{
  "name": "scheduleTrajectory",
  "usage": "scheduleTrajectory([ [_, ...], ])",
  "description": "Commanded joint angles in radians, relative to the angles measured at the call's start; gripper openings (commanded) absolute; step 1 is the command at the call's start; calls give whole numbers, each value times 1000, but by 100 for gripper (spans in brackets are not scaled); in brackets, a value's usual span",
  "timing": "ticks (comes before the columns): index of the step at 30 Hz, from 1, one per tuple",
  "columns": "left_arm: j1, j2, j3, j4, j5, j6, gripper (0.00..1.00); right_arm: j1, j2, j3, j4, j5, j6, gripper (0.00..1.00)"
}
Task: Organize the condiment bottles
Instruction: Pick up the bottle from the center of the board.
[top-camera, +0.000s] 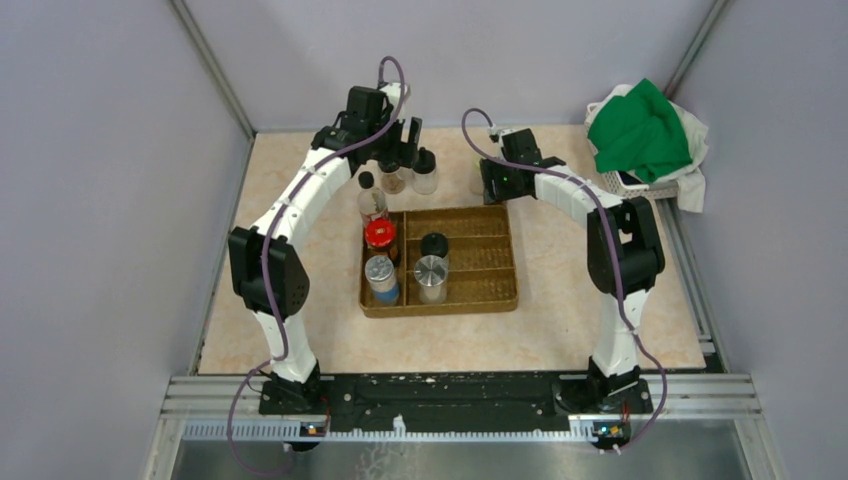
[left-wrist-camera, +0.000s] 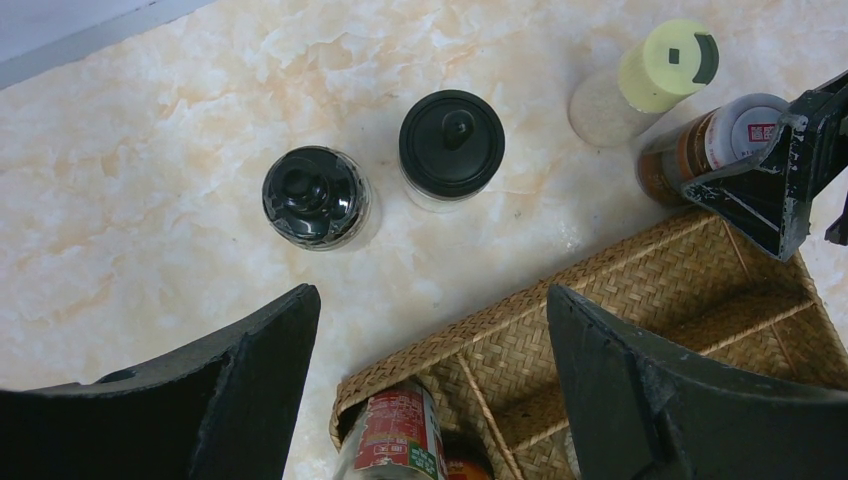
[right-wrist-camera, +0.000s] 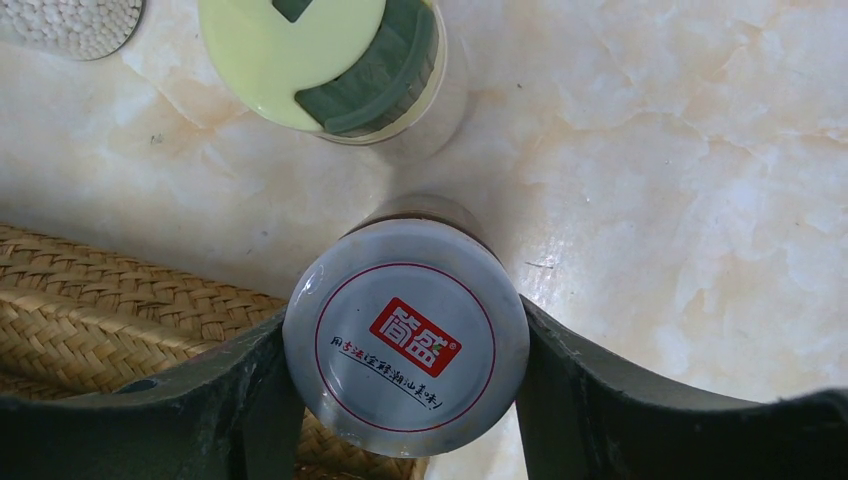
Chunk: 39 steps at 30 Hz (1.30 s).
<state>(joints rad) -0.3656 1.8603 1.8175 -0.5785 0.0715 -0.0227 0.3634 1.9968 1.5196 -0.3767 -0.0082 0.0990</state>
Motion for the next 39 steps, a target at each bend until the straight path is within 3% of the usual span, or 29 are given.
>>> scheduleTrajectory([
  [1,-3,-60,-9,32,-1,13,90,-6,-1,36,49,-14,7,52],
  [10,-4,-62,-15,32,-2,13,90,-6,-37,31,52,-1,-6,36],
  [39,-4,-85,-40,36,9,0,89,-6,-304,97,-78,148,-64,33],
])
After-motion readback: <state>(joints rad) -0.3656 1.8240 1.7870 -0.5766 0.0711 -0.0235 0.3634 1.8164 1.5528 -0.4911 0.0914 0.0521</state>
